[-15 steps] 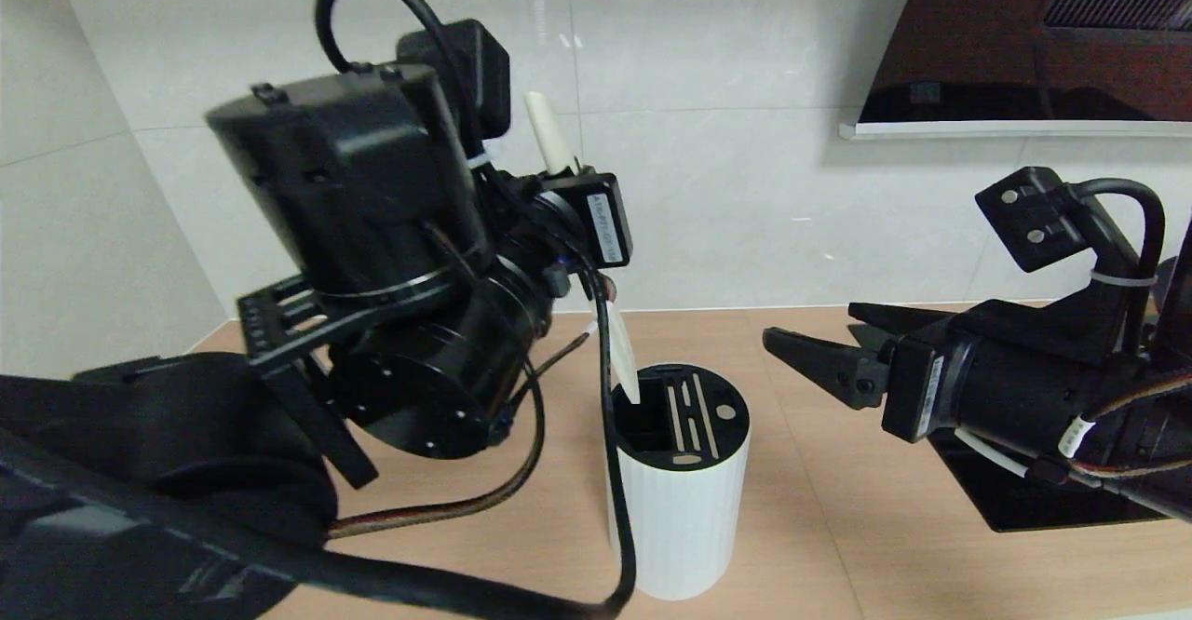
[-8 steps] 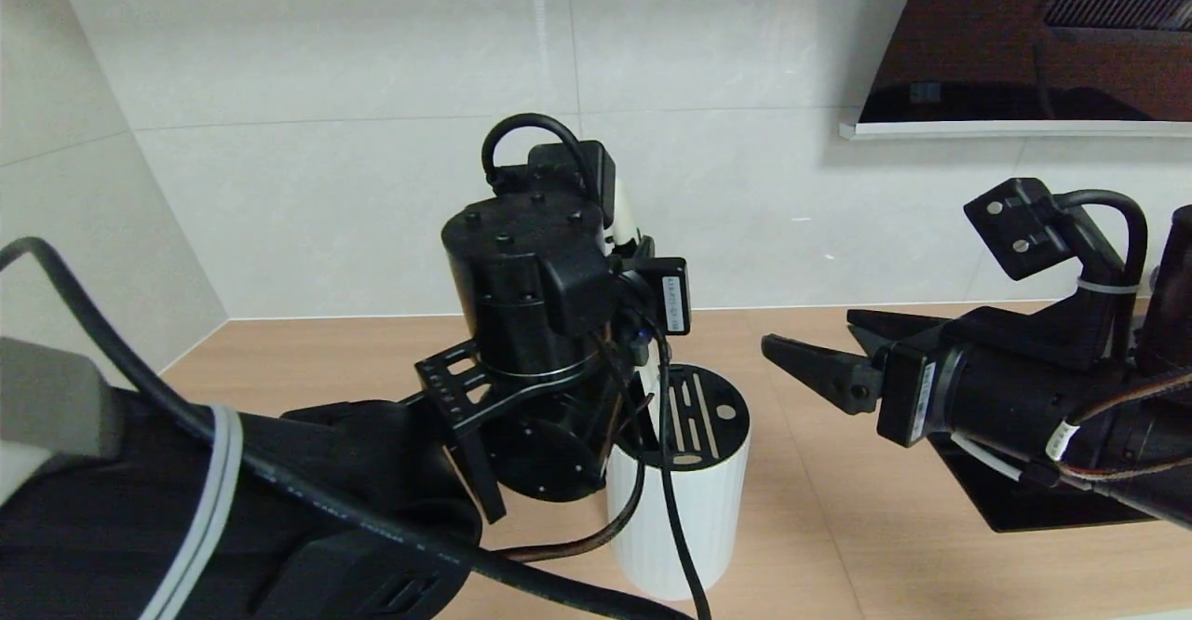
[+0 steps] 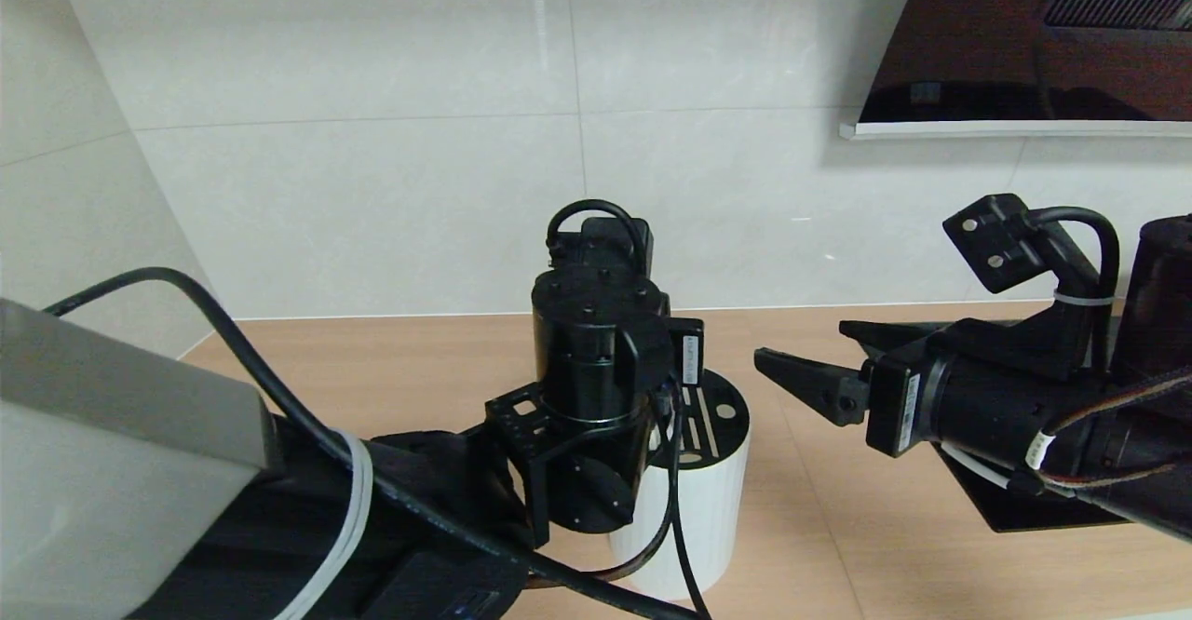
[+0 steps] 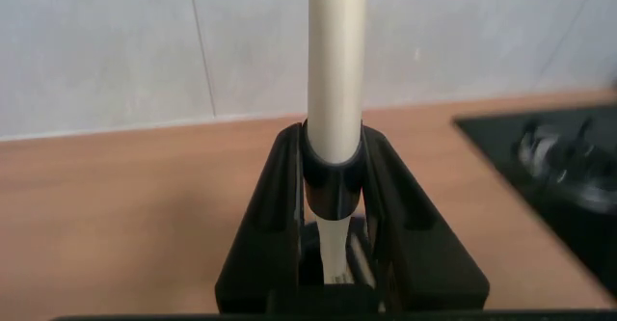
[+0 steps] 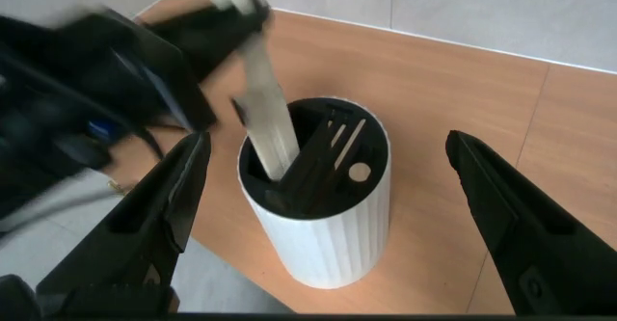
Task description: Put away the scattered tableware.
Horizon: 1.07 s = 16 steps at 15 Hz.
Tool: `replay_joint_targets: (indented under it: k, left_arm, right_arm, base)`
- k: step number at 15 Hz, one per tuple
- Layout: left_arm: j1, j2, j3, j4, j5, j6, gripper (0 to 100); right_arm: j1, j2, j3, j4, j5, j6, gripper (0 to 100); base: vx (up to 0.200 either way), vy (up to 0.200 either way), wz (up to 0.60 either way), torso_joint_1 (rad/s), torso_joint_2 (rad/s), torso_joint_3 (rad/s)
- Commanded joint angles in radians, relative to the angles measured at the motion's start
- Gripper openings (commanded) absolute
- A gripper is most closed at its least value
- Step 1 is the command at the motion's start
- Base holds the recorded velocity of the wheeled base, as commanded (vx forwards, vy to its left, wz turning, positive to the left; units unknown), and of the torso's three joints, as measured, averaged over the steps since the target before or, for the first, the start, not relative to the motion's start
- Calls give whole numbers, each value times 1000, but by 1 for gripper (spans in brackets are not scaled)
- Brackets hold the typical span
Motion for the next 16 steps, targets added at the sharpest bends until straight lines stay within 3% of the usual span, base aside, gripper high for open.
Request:
replay_joint_targets:
  k: [1, 5, 6, 13, 16]
  left_arm:
    - [0, 48, 2, -2, -1, -14, 0]
    - [0, 49, 6, -2, 0, -16, 0]
    - [0, 48, 6, -3, 0, -16, 100]
    - [0, 18, 6, -5, 0, -16, 100]
    - [0, -78, 15, -10, 0, -16, 100]
  right_arm:
    - [0, 8, 2, -1, 0, 0, 100]
    - [0, 11, 2, -1, 0, 0, 100]
    - [0, 11, 2, -1, 0, 0, 100]
    - [0, 16, 3, -1, 2, 0, 100]
    - [0, 16, 3, -2, 0, 0, 100]
  base:
    - [0, 0, 0, 0, 0, 0]
    - [0, 0, 0, 0, 0, 0]
    - [0, 0, 0, 0, 0, 0]
    - [0, 0, 0, 0, 0, 0]
    - [0, 0, 0, 0, 0, 0]
